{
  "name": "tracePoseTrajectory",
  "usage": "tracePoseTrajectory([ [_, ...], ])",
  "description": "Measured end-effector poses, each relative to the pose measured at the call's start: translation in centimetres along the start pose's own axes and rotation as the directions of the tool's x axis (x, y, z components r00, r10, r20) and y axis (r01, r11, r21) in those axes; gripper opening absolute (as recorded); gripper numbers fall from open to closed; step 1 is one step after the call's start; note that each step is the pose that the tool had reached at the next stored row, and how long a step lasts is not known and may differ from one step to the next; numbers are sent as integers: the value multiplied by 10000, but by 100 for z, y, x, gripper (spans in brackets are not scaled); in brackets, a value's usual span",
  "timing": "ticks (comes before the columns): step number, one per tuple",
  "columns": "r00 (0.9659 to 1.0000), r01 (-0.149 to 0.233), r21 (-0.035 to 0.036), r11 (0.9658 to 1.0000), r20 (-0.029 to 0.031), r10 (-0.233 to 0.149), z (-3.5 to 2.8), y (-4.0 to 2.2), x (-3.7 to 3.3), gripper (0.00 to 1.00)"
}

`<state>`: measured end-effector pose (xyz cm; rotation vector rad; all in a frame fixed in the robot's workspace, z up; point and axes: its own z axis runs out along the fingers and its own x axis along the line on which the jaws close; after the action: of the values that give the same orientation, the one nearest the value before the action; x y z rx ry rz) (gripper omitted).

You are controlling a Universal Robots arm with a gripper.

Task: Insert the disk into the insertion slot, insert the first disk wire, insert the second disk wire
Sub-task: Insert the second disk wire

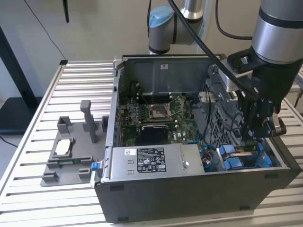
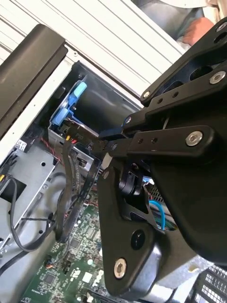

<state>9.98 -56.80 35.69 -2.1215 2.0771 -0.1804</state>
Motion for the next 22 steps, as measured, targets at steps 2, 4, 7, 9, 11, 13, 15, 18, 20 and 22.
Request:
tracePoseTrajectory([
  [2, 10000, 0, 1, 10000, -2, 0, 0, 0, 0, 16],
  [4, 10000, -1, 1, 10000, 0, 1, 2, 1, 0, 16],
  [7, 10000, -5, 1, 10000, 1, 5, 16, 4, 1, 16],
  [9, 10000, -14, 1, 10000, -1, 14, 28, 6, 1, 16],
  [11, 10000, -36, 2, 10000, -6, 36, 40, 9, 1, 16],
  [13, 10000, -67, 3, 10000, -12, 67, 54, 8, 2, 16],
  [15, 9999, -114, 4, 9999, -18, 114, 70, 6, 2, 16],
  [18, 9998, -174, 6, 9998, -29, 174, 87, 3, 3, 16],
  [20, 9998, -195, 7, 9998, -31, 195, 96, 3, 3, 16],
  [22, 9998, -210, 8, 9998, -34, 210, 106, 3, 4, 16],
])
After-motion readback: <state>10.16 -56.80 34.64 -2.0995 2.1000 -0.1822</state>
